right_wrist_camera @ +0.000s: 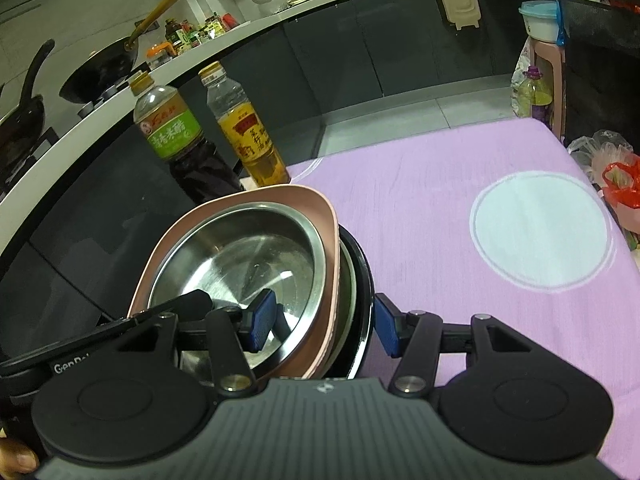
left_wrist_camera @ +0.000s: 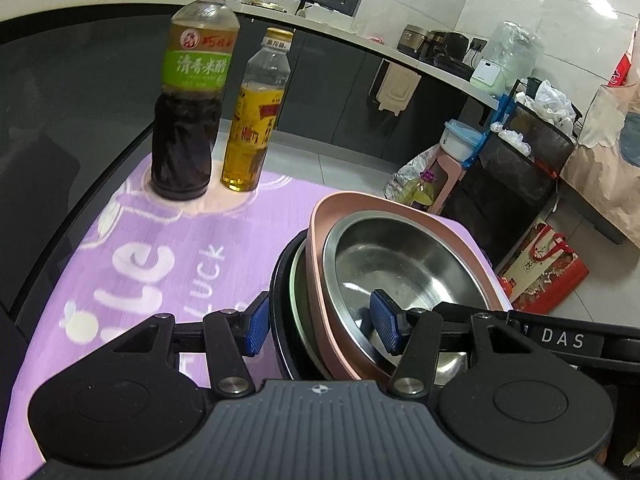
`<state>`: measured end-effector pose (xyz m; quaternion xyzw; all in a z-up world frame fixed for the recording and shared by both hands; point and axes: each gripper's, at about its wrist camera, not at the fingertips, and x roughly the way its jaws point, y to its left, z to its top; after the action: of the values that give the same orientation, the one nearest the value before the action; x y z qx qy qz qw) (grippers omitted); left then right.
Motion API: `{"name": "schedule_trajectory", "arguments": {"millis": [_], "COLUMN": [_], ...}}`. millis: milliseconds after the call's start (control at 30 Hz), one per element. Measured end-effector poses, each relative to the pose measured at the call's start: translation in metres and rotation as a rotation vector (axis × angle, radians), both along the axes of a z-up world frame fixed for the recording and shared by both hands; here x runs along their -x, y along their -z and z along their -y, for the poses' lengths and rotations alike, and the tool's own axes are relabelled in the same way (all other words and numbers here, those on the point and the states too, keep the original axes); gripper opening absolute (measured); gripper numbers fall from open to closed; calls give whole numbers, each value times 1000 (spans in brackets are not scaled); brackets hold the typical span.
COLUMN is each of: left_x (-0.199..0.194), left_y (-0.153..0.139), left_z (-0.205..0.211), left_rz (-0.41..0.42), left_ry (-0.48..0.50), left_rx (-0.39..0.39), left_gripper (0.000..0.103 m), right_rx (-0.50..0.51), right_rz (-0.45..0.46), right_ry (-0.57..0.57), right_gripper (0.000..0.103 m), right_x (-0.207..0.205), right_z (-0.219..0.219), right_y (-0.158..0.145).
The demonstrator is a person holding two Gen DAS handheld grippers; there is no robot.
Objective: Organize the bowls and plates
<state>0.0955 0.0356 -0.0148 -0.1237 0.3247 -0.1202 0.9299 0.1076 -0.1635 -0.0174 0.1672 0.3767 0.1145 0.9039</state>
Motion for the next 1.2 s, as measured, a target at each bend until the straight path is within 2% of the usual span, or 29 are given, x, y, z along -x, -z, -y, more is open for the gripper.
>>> {"name": "schedule_trajectory", "arguments": {"millis": [133,467,900,1133,1200], "left_x": [-16,-56,-85,-91,-92], "left_y": [-1,5,24,40,44], "left_z": [6,18,21,21,17], "left_rz": [23,13,-25,-87,-94], "left_ry": [5,16,11,10,-1], "left_rx": [-22,-52,-30,-13,19], "left_gripper": [50,50,50,51,52], "right_rx": [-8,-21,-16,-14,-21], "right_rz": [-1,-29,-53,-88,-109], "right_ry": [13,24,44,64,70], "right_gripper": [49,49,50,50,50], "right_x": [-13,-45,-71,-78,-80], "right_z": [3,13,21,25,27], "right_y": [0,7,24,36,41]}}
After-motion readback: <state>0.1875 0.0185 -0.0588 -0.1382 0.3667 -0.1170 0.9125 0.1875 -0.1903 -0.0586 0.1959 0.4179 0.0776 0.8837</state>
